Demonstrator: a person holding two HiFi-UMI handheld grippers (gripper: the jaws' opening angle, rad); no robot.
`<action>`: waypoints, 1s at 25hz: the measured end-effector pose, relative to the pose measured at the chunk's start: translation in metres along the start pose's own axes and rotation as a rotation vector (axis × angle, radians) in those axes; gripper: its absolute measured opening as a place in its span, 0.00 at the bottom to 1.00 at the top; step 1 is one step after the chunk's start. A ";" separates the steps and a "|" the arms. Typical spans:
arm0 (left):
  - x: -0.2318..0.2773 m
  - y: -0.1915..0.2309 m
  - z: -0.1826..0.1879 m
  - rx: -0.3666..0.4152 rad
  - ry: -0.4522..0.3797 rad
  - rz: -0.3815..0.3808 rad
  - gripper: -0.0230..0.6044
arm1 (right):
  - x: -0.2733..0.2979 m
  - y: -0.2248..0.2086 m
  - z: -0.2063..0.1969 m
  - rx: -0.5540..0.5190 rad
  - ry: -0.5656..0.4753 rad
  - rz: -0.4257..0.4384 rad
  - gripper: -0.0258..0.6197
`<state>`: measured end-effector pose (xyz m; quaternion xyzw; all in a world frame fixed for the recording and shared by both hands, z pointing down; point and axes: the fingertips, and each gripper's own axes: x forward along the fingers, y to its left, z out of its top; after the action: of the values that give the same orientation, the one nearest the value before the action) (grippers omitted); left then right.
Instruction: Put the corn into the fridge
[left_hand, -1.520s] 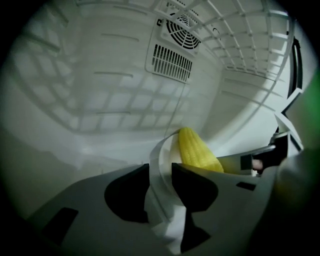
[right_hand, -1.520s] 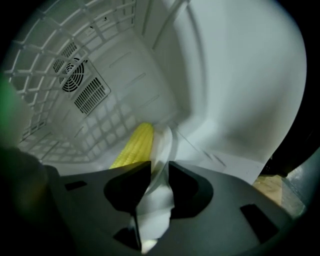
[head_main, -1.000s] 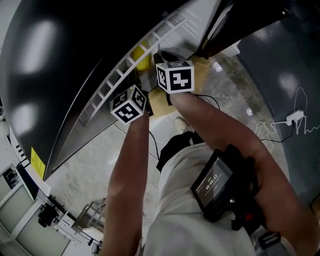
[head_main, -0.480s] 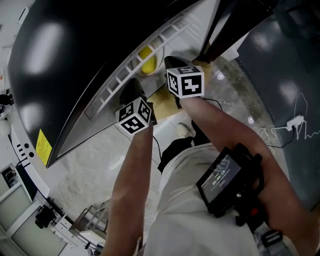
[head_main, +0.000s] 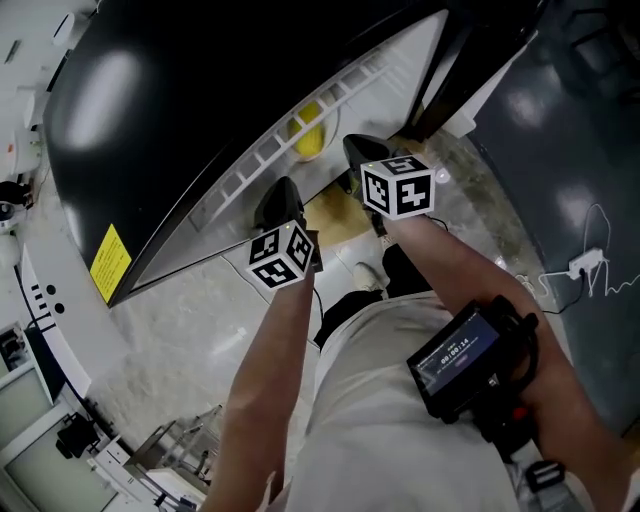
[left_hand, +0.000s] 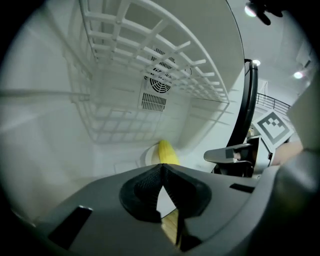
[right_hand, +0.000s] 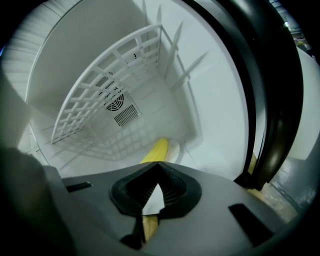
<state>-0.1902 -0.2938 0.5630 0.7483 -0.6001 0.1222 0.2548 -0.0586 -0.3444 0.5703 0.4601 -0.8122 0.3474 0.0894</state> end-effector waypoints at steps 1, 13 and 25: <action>-0.003 -0.001 0.000 -0.004 -0.003 -0.011 0.05 | -0.003 0.002 0.002 -0.008 -0.004 0.014 0.05; -0.041 -0.023 0.003 -0.025 -0.040 -0.104 0.05 | -0.049 0.017 0.020 -0.122 -0.066 0.152 0.05; -0.076 -0.060 0.034 0.018 -0.118 -0.287 0.05 | -0.097 0.038 0.050 -0.221 -0.143 0.287 0.05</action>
<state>-0.1562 -0.2394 0.4833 0.8345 -0.4997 0.0459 0.2274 -0.0263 -0.2969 0.4697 0.3507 -0.9068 0.2317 0.0308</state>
